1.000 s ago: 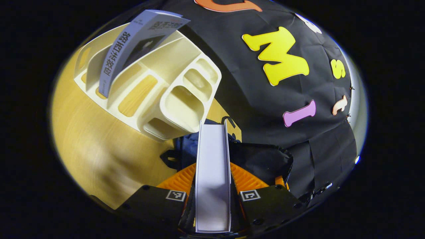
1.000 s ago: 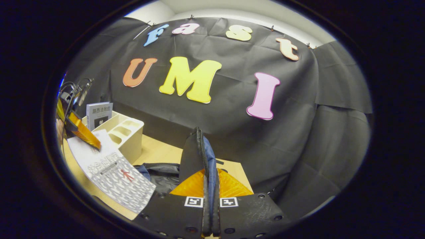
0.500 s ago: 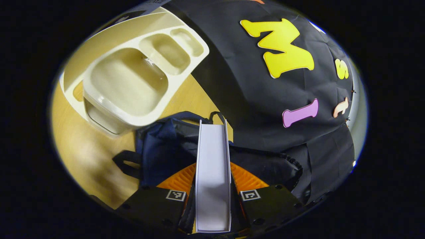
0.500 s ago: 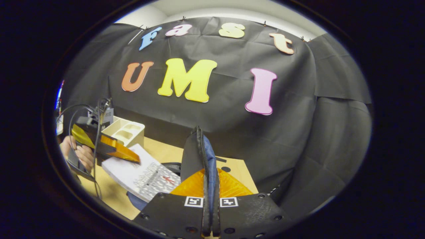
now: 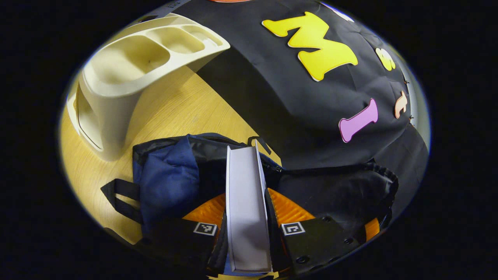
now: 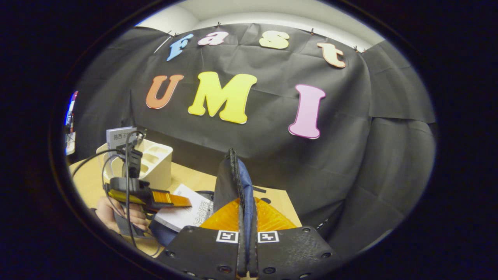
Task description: Open the schoolbag, grab two books from the bookshelf and put them into the schoolbag.
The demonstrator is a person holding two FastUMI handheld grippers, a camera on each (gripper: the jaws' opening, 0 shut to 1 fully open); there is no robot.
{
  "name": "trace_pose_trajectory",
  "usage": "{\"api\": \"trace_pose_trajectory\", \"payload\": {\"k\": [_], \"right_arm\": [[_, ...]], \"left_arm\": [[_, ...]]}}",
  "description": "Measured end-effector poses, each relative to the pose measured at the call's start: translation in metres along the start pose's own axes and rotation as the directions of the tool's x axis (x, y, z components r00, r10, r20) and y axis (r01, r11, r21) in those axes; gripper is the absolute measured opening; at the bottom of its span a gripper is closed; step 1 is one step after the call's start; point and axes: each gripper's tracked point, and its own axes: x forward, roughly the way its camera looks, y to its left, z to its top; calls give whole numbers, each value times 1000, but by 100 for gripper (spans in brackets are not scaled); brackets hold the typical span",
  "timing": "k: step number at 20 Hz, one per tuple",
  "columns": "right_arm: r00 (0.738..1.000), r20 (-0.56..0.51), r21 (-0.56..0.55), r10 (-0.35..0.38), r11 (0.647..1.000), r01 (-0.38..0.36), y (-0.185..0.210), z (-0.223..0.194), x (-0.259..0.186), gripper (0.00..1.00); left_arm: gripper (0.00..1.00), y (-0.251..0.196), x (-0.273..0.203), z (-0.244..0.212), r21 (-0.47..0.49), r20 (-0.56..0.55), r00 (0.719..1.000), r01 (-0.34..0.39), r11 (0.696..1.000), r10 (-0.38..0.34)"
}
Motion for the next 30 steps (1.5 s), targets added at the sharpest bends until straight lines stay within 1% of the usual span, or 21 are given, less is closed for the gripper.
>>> {"api": "trace_pose_trajectory", "payload": {"k": [5,8,12,14,15,16,18,19,21,24,25,26,27,28,30], "right_arm": [[999,27,-15,26,1000,-25,6,8,-9,3],[999,32,-14,20,1000,-20,5,8,-10,3],[999,21,-21,29,999,-29,9,6,-9,3],[999,15,-33,35,999,-35,11,4,-9,3],[999,13,-32,39,999,-39,12,2,-9,3],[999,7,-28,41,999,-40,12,0,-7,3],[999,-7,-22,37,999,-38,10,-7,-5,3],[999,-12,-19,33,999,-33,9,-10,-3,4],[999,-19,-15,26,1000,-27,8,-13,-2,4],[999,-27,-17,18,1000,-18,8,-18,-3,3],[999,-28,-17,14,1000,-15,8,-20,-3,0],[999,-33,-16,11,1000,-12,8,-21,-4,3],[999,-35,-17,7,1000,-7,9,-22,-4,0],[999,-39,-21,1,1000,-1,9,-24,-4,3],[999,-45,-25,-11,1000,10,9,-27,-5,3]], "left_arm": [[46,-14,26,-22,-45,-19,999,48,998,-49],[46,-22,43,-33,-76,-22,998,63,995,-65],[47,-20,59,-39,-133,15,999,44,990,-43],[49,-14,61,-43,-152,31,999,26,988,-22],[53,-10,62,-45,-156,25,1000,21,988,-17],[54,-5,63,-48,-171,8,1000,11,985,-9],[59,4,64,-52,-228,-51,999,-12,974,0],[63,4,61,-52,-263,-65,998,6,965,-24],[64,6,57,-57,-284,-104,994,13,959,-44],[63,8,53,-59,-250,-136,990,-10,968,-25],[66,9,52,-61,-222,-150,989,-19,975,-14],[67,8,48,-61,-190,-163,987,-24,982,-7],[70,7,46,-63,-157,-170,985,-29,987,2],[71,8,43,-63,-128,-175,984,-36,991,14],[75,13,35,-68,-57,-182,982,-56,997,45]]}}
